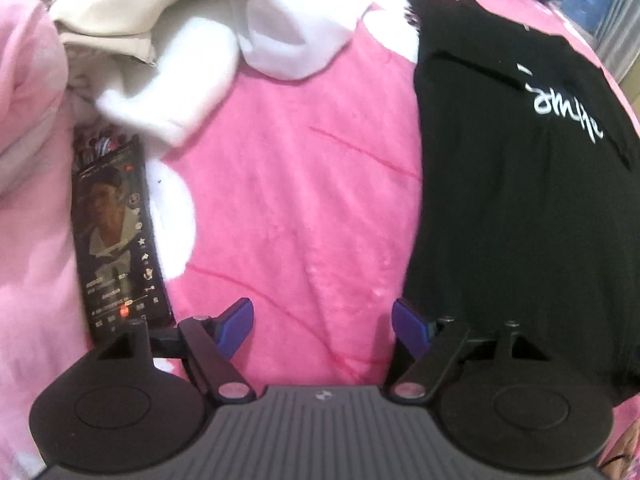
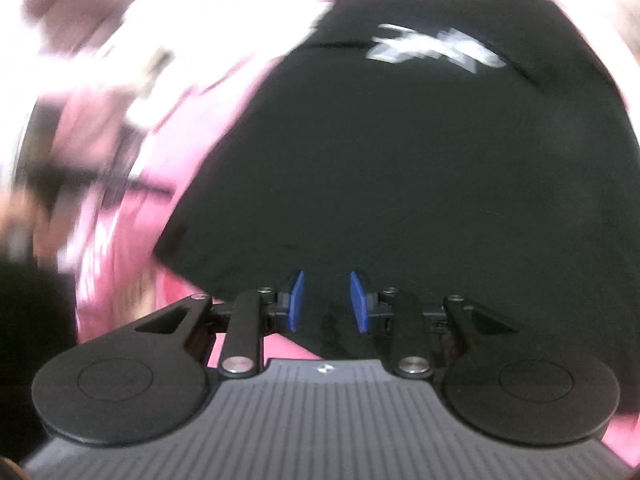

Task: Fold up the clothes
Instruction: 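Lower the right gripper to the T-shirt hem near the left gripper, then close both grippers on the black T-shirt hem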

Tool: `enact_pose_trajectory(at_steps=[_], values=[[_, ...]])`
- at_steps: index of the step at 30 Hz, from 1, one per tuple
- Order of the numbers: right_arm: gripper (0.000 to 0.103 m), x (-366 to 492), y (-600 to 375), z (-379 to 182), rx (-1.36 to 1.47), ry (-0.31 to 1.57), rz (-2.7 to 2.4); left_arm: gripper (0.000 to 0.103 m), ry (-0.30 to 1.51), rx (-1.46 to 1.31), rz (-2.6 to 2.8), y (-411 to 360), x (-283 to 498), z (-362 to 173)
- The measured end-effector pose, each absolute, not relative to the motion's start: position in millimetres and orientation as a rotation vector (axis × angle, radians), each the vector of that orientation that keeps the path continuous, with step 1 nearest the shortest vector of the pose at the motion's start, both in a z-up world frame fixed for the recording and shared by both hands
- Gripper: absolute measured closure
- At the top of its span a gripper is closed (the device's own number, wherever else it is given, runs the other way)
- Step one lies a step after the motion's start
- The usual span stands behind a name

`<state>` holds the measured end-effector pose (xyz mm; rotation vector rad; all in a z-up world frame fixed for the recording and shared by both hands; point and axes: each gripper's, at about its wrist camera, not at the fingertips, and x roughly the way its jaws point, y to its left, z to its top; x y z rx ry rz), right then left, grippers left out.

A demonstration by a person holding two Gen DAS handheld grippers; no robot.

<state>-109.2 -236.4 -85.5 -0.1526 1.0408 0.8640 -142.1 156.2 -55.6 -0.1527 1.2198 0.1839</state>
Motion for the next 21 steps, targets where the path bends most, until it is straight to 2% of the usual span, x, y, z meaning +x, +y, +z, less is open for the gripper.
enact_pose_trajectory(at_steps=[5, 10, 16, 19, 20, 21], values=[[0.078, -149, -154, -86, -0.482, 0.773, 1.187, 0.027, 1.215, -0.150, 0.180, 148, -137, -63], [0.078, -180, -97, -107, -0.675, 0.583, 1.388, 0.032, 1.227, -0.200, 0.205, 146, -140, -71], [0.079, -196, -73, -135, -0.813, 0.520, 1.459, 0.043, 1.242, -0.270, 0.183, 152, -142, -78], [0.079, -195, -70, -144, -0.836, 0.526, 1.440, 0.044, 1.244, -0.287, 0.155, 150, -140, -81], [0.080, -193, -69, -145, -0.823, 0.537, 1.430, 0.044, 1.240, -0.300, 0.144, 151, -141, -81], [0.086, -189, -69, -143, -0.787, 0.562, 1.416, 0.044, 1.235, -0.326, 0.128, 153, -140, -81]])
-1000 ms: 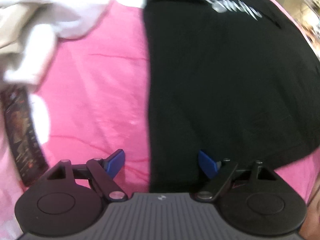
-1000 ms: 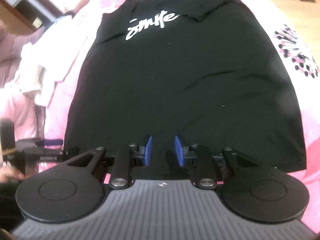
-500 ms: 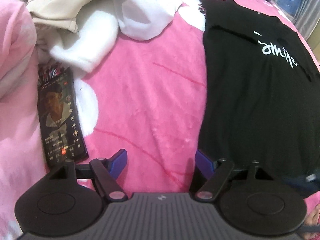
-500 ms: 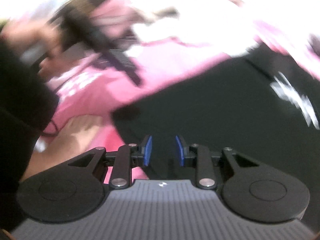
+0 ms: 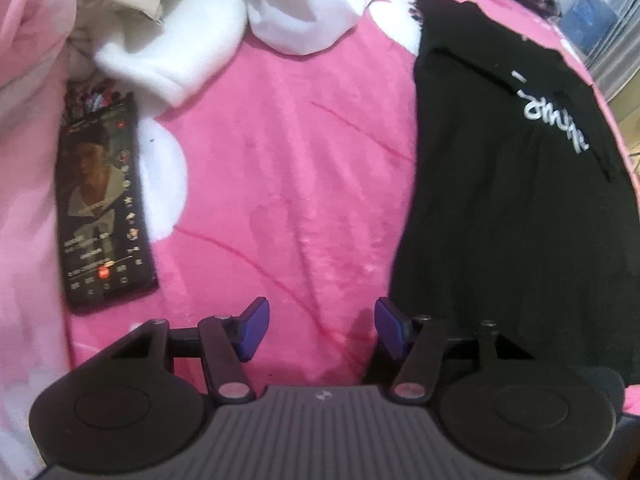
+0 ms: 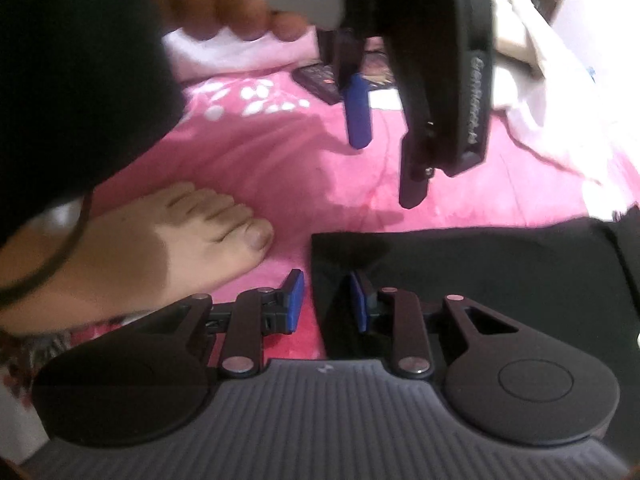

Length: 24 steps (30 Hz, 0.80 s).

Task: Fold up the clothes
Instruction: 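Close both grippers on the black T-shirt hem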

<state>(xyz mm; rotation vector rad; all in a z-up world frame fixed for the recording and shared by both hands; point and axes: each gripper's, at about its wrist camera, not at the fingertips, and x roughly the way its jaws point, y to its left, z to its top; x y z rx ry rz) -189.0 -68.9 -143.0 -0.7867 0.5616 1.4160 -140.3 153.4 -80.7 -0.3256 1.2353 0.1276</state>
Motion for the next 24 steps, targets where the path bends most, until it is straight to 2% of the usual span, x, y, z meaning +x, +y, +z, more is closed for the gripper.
enact_pose_trajectory(at_steps=[2, 3, 9, 13, 21, 23, 24], values=[[0.098, -179, -70, -138, -0.708, 0.610, 1.384, 0.044, 1.226, -0.378, 0.094, 158, -139, -80], [0.099, -173, -71, -135, -0.663, 0.635, 1.368, 0.044, 1.227, -0.417, 0.072, 161, -138, -80], [0.100, -144, -82, -118, -0.440, 0.715, 1.307, 0.044, 1.304, -0.683, -0.064, 175, -133, -97], [0.100, -143, -89, -111, -0.391, 0.719, 1.296, 0.044, 1.338, -0.816, -0.115, 175, -132, -110], [0.100, -150, -97, -99, -0.371, 0.693, 1.297, 0.044, 1.371, -0.859, -0.144, 166, -130, -122], [0.100, -152, -97, -96, -0.363, 0.677, 1.304, 0.051, 1.370, -0.841, -0.156, 159, -127, -125], [0.100, -152, -97, -95, -0.359, 0.670, 1.309, 0.060, 1.372, -0.825, -0.158, 156, -125, -125]])
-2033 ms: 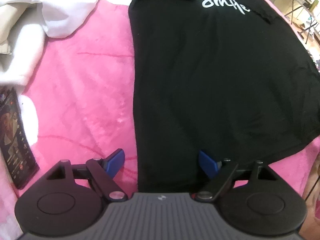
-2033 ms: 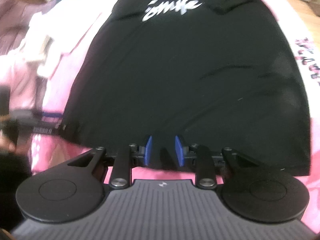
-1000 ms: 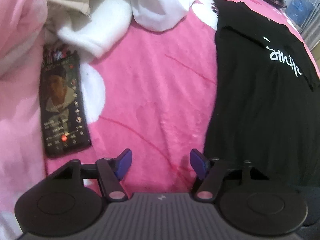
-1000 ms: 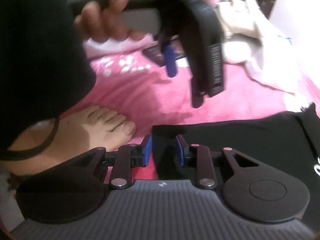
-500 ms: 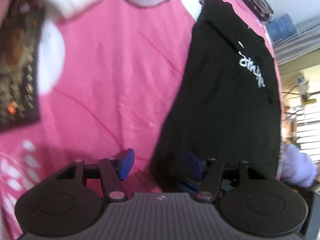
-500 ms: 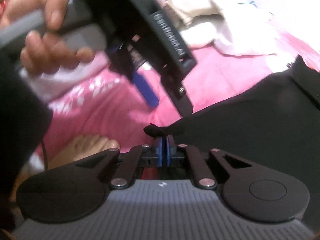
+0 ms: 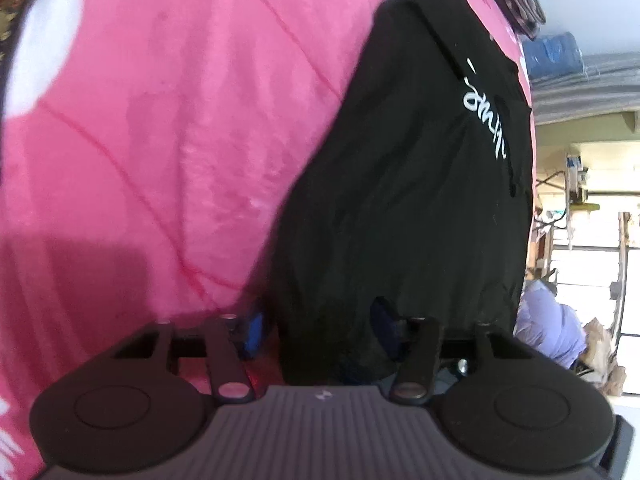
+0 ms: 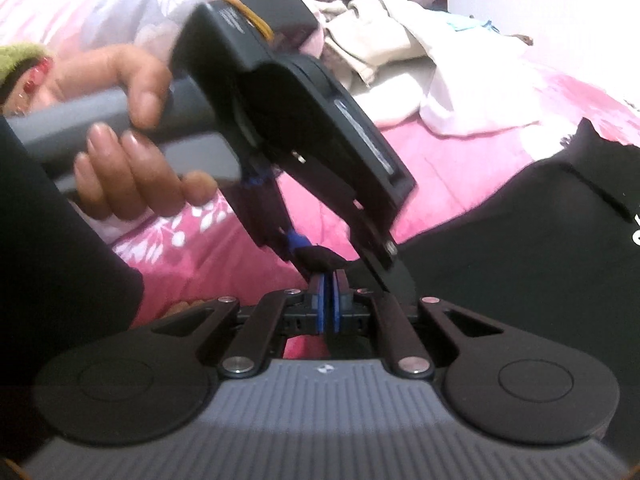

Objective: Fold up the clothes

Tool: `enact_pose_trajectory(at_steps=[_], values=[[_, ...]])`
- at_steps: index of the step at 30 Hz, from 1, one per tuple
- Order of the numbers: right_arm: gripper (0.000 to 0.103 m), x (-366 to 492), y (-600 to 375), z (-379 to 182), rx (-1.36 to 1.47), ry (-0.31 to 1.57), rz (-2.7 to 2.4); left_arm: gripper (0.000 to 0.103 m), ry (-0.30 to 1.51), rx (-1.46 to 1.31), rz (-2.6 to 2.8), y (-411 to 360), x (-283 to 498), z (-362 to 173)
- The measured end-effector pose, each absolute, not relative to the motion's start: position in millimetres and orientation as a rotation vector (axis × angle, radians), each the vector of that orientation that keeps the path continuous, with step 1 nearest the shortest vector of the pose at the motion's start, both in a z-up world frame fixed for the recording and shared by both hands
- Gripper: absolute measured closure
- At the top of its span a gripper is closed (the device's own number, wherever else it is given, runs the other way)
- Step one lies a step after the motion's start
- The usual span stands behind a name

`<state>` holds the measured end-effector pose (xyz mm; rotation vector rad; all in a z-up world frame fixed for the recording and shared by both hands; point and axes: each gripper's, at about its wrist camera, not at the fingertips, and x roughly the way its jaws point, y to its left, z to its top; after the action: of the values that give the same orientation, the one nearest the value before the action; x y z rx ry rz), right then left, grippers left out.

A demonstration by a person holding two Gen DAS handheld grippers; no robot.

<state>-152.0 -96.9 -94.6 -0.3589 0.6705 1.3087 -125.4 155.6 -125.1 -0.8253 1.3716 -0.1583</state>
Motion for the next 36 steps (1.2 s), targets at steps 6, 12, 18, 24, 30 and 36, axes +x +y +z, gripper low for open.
enact_pose_trajectory(at_steps=[6, 12, 18, 24, 30, 36], values=[[0.096, -148, -105, -91, -0.321, 0.711, 1.319, 0.096, 1.359, -0.681, -0.177, 132, -122, -123], [0.069, -98, -177, -81, 0.020, 0.900, 1.157, 0.098, 1.318, -0.420, -0.204, 101, -128, -110], [0.062, -67, -305, -76, 0.164, 0.919, 0.665, 0.098, 1.274, -0.139, -0.245, 72, -137, -100], [0.060, -62, -430, -88, 0.225, 0.938, 0.303, 0.098, 1.243, 0.004, -0.252, 56, -144, -98], [0.061, -65, -470, -122, 0.413, 1.028, 0.264, 0.098, 1.235, 0.066, -0.237, 46, -144, -97], [0.064, -60, -485, -132, 0.535, 1.021, 0.257, 0.098, 1.232, 0.097, -0.225, 42, -142, -95]])
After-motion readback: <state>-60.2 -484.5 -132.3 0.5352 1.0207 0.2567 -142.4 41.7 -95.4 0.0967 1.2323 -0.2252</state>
